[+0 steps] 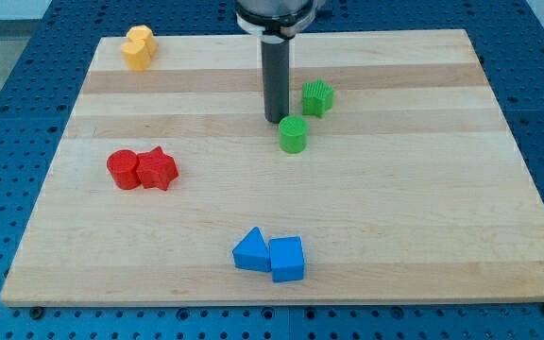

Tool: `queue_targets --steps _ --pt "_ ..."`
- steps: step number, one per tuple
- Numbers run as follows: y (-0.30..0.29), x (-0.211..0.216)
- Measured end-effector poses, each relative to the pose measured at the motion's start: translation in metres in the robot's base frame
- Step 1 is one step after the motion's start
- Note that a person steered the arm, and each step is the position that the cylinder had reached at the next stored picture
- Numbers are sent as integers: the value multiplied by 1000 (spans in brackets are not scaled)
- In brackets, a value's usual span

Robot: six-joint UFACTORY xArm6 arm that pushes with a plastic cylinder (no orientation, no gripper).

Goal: Move the green circle diagonally right of the green star

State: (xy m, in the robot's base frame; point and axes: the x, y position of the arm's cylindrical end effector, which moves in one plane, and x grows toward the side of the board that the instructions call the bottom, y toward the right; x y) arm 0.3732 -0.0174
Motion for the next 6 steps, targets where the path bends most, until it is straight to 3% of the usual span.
queue_targets --steps 3,6 --pt "-13 41" --pt "41 40"
